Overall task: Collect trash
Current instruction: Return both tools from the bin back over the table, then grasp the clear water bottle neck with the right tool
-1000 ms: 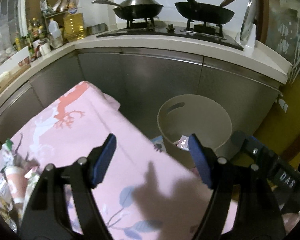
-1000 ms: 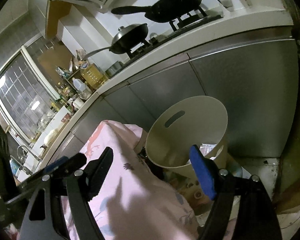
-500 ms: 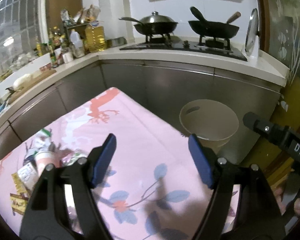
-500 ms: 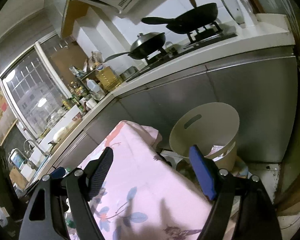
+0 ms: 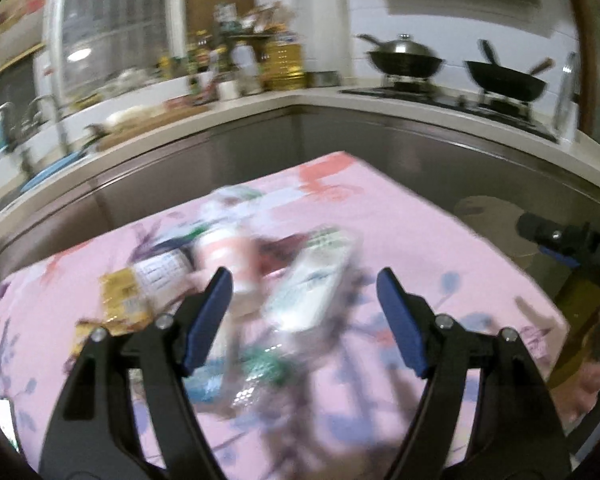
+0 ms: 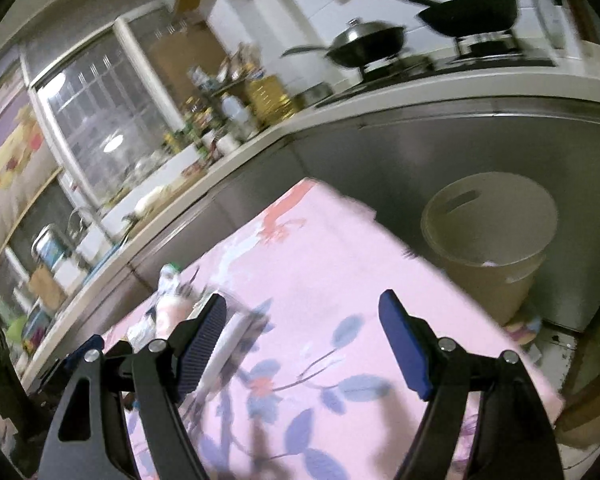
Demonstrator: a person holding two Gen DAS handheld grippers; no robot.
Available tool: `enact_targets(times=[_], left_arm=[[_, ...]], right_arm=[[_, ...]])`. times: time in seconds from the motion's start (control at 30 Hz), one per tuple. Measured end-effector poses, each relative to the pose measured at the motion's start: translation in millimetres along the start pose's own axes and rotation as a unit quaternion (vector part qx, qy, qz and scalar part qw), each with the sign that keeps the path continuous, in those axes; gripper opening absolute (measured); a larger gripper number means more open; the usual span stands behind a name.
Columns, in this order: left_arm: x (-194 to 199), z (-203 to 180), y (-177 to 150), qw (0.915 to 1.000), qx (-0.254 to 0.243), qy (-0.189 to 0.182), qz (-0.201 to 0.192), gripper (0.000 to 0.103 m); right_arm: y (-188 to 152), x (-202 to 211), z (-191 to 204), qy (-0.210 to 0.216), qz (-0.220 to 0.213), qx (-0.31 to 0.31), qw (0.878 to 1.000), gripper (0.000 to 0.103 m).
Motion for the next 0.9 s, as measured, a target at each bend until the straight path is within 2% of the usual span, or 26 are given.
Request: enact_targets(times=[0.1, 0.23, 0.4, 0.5, 0.6, 0.67, 0.73, 0.77, 0.83, 0.9], left_arm=[[5.6, 48.2, -18.1, 0.9988, 0.033, 0.033, 0.010, 0.076], [15.5, 106.2, -42.0, 0.9941, 0.077, 0.072, 0.025, 0.077], [20.2, 175.7, -75.1, 0.9833, 0.133, 0.110, 0.059, 0.077], [18.2, 209.6, -92.0, 0.9748, 0.173, 0.116, 0.080, 0.077], [11.9, 237.8, -97.8, 0.9651, 0.225, 0.093, 0.097, 0.077], [10.4, 244.6, -93.3, 0.9675, 0.216, 0.099, 0.087, 0.079], [6.1, 245.0, -86.2, 0.9738, 0.180, 0.112, 0.082, 0.089], [1.6, 245.4, -82.0, 0.9787, 0.151, 0.110, 0.085, 0.090], [-8.9, 247.4, -74.7, 0.9814, 0.128, 0.106, 0.097, 0.090], [-18.6, 257.2, -70.0, 0.9812, 0.126, 0.097, 0.109, 0.090]], right_arm=[[-11.6, -17.7, 20.3, 0.012, 0.029, 0.017, 0.999, 0.076], [-28.0, -33.0, 45.0, 0.029, 0.060, 0.036, 0.997, 0.076], [-49.2, -51.9, 77.1, 0.056, 0.104, 0.058, 0.991, 0.076], [-60.8, -63.3, 89.6, 0.070, 0.131, 0.062, 0.987, 0.076], [-73.1, -73.5, 100.6, 0.080, 0.156, 0.060, 0.983, 0.076], [-78.3, -78.6, 105.4, 0.086, 0.169, 0.057, 0.980, 0.076], [-81.8, -80.4, 109.3, 0.087, 0.177, 0.060, 0.979, 0.076], [-82.4, -80.6, 110.7, 0.086, 0.179, 0.062, 0.978, 0.076], [-83.0, -80.8, 113.0, 0.086, 0.181, 0.065, 0.978, 0.076], [-83.8, -81.1, 114.0, 0.087, 0.182, 0.063, 0.977, 0.076]])
Point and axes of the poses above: each gripper's, at about its wrist camera, not at the fingertips, and x roughly against the way its jaws point, z to its left, y to its top, the point moved 2 cm from there along -x, roughly the way its jaws point, and after that the axes turned 4 degrees about z, right-handed, at the moved point
